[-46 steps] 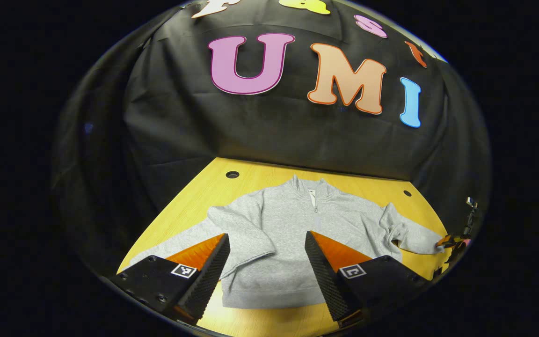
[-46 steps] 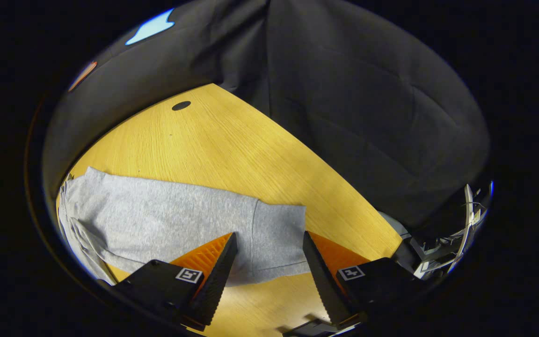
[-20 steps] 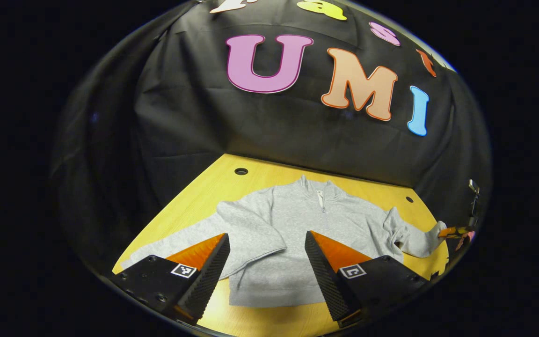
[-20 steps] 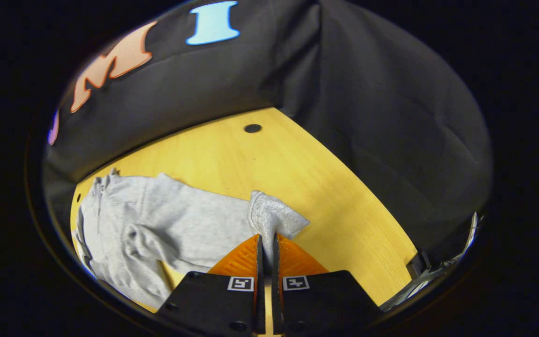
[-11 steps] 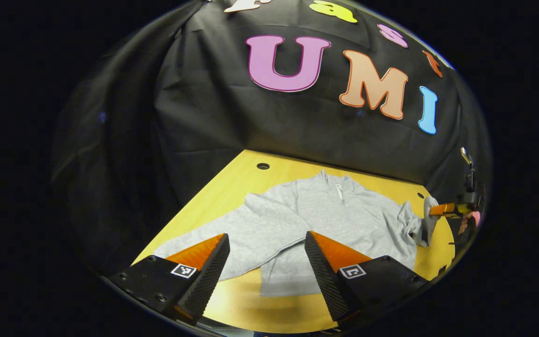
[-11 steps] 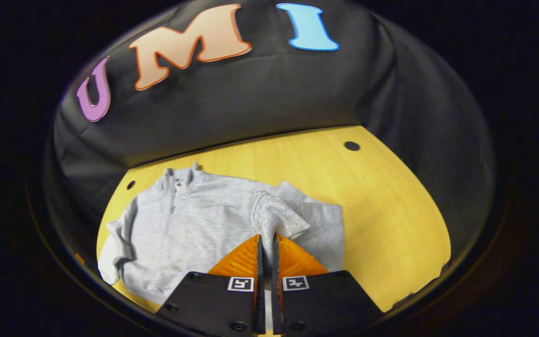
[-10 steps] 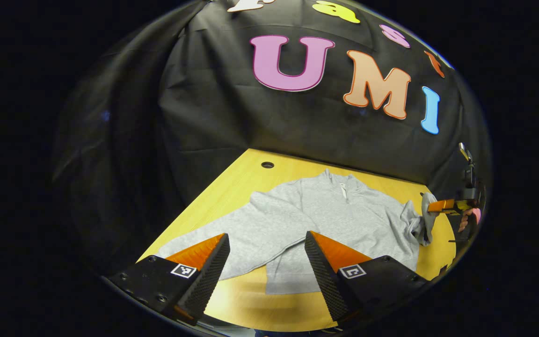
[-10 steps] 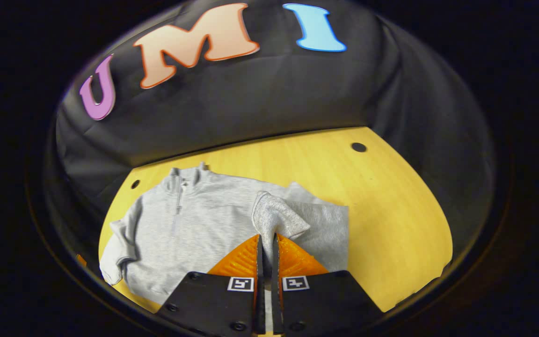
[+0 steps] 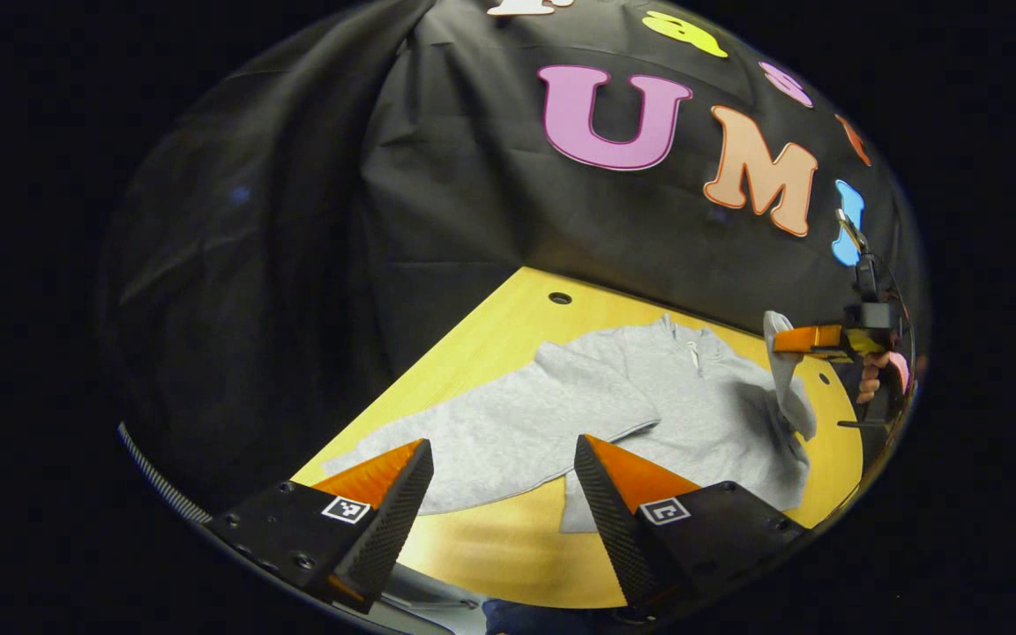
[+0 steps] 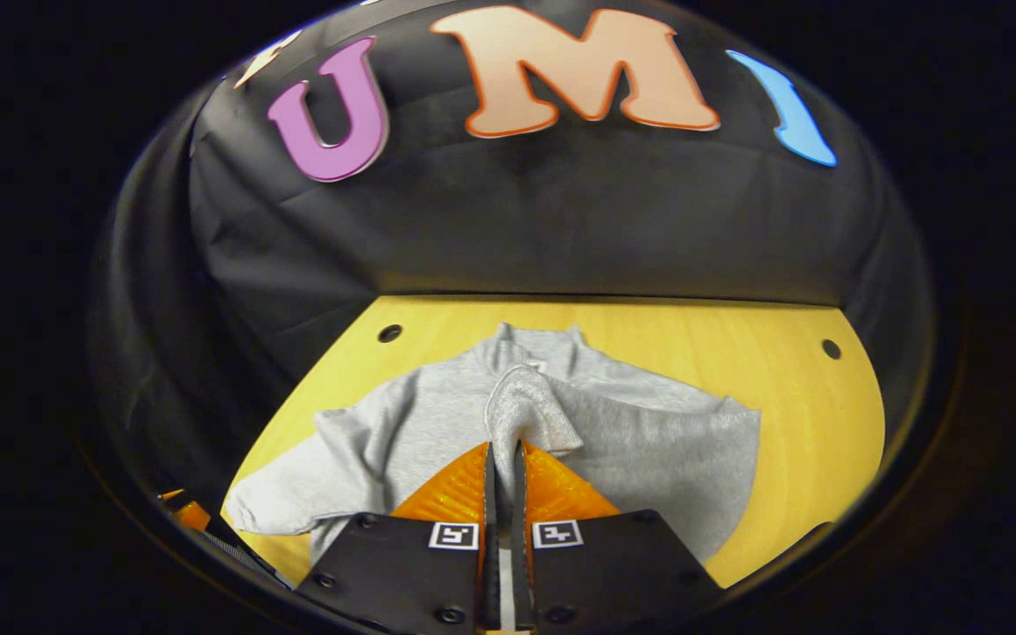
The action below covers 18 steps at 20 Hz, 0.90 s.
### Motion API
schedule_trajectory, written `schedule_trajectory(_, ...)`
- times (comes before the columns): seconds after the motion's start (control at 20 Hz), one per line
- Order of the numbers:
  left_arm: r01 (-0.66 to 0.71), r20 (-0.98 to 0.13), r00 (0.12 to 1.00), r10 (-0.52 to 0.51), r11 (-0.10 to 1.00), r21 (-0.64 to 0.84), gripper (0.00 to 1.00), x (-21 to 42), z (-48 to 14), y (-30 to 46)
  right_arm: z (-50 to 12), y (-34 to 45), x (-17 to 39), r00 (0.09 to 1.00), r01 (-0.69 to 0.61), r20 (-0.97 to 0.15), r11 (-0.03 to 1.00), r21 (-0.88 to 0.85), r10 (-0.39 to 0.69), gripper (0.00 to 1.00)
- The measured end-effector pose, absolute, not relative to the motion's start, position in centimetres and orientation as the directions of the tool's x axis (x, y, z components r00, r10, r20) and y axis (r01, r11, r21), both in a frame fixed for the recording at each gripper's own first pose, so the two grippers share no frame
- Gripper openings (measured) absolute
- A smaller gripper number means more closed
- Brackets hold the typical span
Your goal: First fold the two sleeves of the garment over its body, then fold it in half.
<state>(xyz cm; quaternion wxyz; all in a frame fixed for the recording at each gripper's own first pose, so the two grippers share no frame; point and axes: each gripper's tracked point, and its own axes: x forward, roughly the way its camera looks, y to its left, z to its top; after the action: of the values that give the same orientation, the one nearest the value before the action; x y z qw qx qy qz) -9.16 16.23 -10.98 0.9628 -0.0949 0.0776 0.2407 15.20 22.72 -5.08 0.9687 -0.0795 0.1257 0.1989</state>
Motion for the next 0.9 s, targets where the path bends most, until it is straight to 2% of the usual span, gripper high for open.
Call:
schedule_trajectory(0.25, -0.525, -0.238, 0.842, 0.484, 0.837, -0.156, 0.94, -10.6, -13.6, 19.5, -7.4, 32.2, 16.3, 0.825, -0.529, -0.294, 0.843, -0.101, 0.482, 0.08)
schedule_trajectory(0.3, -0.531, -0.247, 0.837, 0.488, 0.833, -0.155, 0.97, -10.8, -14.3, 20.2, -8.2, 33.1, 16.5, 0.818, -0.538, -0.308, 0.835, -0.111, 0.486, 0.08)
schedule_trajectory(0.35, -0.537, -0.256, 0.833, 0.491, 0.829, -0.156, 0.94, -11.1, -14.9, 20.7, -8.9, 34.0, 17.0, 0.814, -0.544, -0.317, 0.830, -0.121, 0.487, 0.08)
schedule_trajectory(0.6, -0.554, -0.303, 0.818, 0.489, 0.812, -0.185, 0.95, -10.7, -18.4, 24.0, -12.9, 37.1, 20.3, 0.805, -0.545, -0.355, 0.830, -0.122, 0.477, 0.09)
schedule_trajectory(0.7, -0.557, -0.324, 0.813, 0.485, 0.809, -0.186, 0.95, -10.3, -19.9, 25.1, -13.9, 37.7, 20.5, 0.788, -0.556, -0.374, 0.827, -0.089, 0.490, 0.14)
schedule_trajectory(0.8, -0.561, -0.345, 0.805, 0.483, 0.809, -0.177, 0.94, -10.1, -21.3, 26.2, -14.5, 38.1, 20.3, 0.780, -0.561, -0.376, 0.825, -0.065, 0.500, 0.26)
schedule_trajectory(0.9, -0.569, -0.369, 0.793, 0.485, 0.806, -0.166, 0.95, -9.9, -22.4, 27.1, -14.9, 37.6, 19.9, 0.789, -0.554, -0.368, 0.829, -0.082, 0.491, 0.75)
